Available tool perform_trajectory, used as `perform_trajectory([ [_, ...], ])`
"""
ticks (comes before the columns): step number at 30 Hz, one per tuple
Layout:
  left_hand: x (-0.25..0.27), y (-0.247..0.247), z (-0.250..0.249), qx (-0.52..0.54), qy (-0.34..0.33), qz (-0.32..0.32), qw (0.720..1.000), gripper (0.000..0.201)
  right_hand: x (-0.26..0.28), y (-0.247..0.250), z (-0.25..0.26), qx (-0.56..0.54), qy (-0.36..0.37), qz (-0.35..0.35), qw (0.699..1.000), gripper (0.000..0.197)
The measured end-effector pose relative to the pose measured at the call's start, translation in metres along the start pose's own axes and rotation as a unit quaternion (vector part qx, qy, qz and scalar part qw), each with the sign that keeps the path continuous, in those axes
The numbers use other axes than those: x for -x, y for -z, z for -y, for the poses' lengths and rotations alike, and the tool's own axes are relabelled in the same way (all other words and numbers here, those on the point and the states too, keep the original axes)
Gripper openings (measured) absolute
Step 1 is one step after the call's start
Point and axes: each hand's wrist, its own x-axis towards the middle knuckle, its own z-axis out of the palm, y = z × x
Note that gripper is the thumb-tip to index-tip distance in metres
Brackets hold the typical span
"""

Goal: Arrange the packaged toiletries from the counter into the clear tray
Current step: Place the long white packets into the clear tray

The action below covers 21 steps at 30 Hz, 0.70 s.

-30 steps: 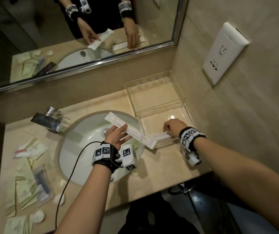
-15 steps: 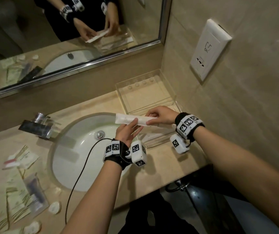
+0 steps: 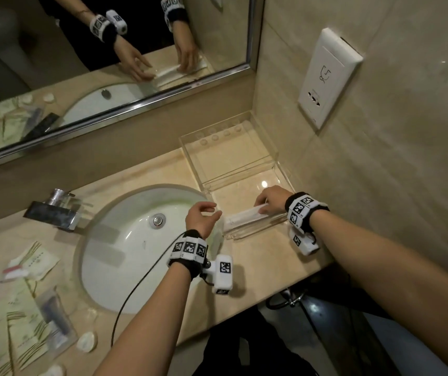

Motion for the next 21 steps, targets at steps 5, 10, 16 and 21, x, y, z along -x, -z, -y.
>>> perform_trajectory([
  [5, 0.0, -0.018, 0.002, -0.218, -0.079, 0.086, 0.969, 0.034, 0.003, 0.0, -0.004, -0.008, 0.024, -0.027, 0.999, 0.027],
  [10, 0.001, -0.03, 0.008, -0.312, -0.057, 0.092, 0.944, 0.037, 0.008, 0.004, -0.015, 0.016, 0.006, -0.054, 0.998, 0.029],
  [16, 0.001, -0.04, 0.009, -0.326, -0.053, 0.075, 0.941, 0.039, 0.013, 0.004, -0.027, 0.027, -0.026, -0.06, 0.997, 0.033],
  [21, -0.001, -0.046, 0.01, -0.328, -0.056, 0.058, 0.941, 0.031, 0.014, 0.0, -0.031, -0.009, -0.043, -0.072, 0.996, 0.03],
])
